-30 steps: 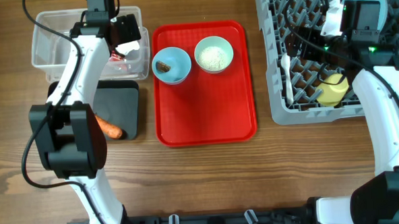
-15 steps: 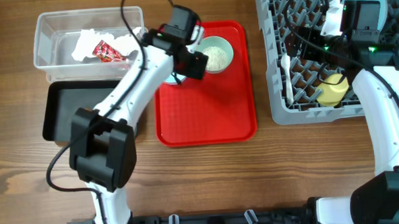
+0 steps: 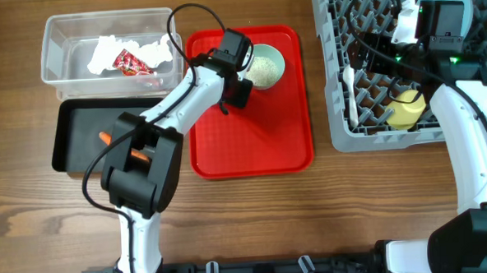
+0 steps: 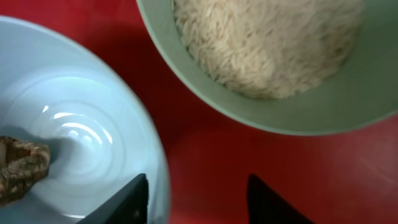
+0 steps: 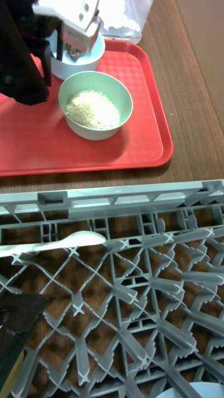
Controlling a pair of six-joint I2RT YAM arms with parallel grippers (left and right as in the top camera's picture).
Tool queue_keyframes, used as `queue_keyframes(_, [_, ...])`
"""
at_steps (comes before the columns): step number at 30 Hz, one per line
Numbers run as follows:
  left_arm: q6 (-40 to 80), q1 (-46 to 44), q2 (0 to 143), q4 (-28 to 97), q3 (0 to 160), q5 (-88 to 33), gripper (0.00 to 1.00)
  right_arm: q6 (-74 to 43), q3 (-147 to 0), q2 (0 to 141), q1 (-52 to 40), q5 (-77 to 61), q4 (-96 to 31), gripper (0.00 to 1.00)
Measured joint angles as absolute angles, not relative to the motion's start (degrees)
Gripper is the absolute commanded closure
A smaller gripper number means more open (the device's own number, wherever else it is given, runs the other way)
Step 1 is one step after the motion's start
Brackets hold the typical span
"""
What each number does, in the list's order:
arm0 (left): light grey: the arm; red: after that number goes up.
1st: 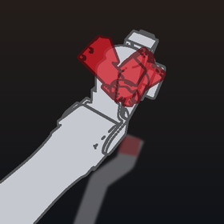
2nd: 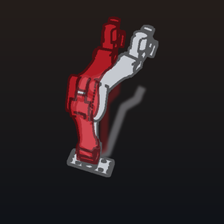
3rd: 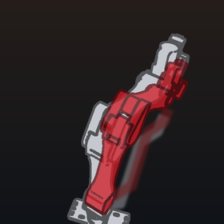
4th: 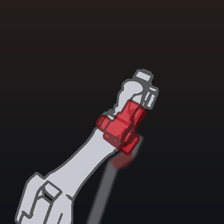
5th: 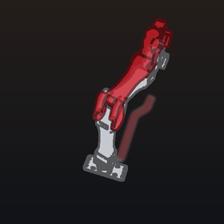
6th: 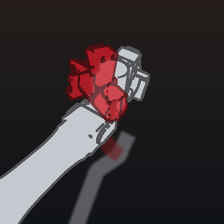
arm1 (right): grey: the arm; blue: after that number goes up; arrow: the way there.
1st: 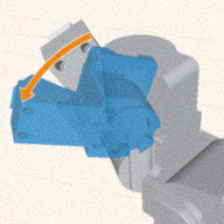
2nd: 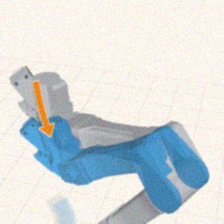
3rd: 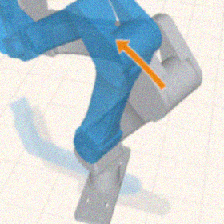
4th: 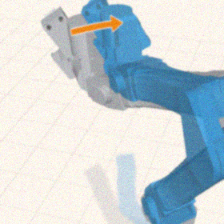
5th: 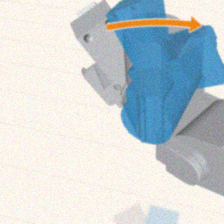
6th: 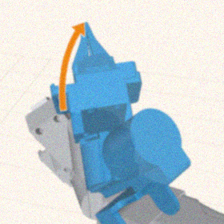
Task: Sort waste into correct bins and load items into the dishwasher rack
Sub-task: 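Grasp the blue bowl with the brown item using the left gripper, then tip the blue bowl over the black tray and return it to the red tray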
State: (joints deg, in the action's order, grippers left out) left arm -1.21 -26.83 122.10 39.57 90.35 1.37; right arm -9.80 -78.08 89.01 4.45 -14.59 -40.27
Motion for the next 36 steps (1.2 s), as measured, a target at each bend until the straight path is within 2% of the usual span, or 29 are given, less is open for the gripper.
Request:
queue_keyframes(3, [-1.1,-26.76,122.69,39.57,90.21,2.63,0.7,-9.8,-78.08,89.01,4.45,-14.59,-40.27,0.0])
queue_keyframes(7, [-1.15,-26.55,122.69,39.4,90.21,3.38,0.88,-9.8,-78.08,89.01,4.45,-14.59,-40.27,0.0])
queue_keyframes(12, [-1.02,-26.52,122.69,39.59,90.21,3.6,0.96,-9.8,-78.08,89.01,4.45,-14.59,-40.27,0.0])
queue_keyframes(22, [2.42,-26.68,118.41,45.54,90.19,3.99,0.96,-9.8,-78.08,89.01,4.45,-14.61,-40.27,0.0])
queue_keyframes(29, [13.21,-26.3,105.56,55.72,90.15,3.73,0.96,-9.8,-78.08,89.01,4.45,-14.61,-40.29,0.0])
queue_keyframes(33, [16.67,-21.12,100.73,62.92,90.15,-2.17,0.96,-9.8,-78.08,89.01,4.45,-14.61,-40.32,0.0])
queue_keyframes(36, [16.36,-13.19,100.62,67.64,90.06,-8.69,0.96,-9.8,-78.08,89.01,4.45,-14.63,-40.32,0.0])
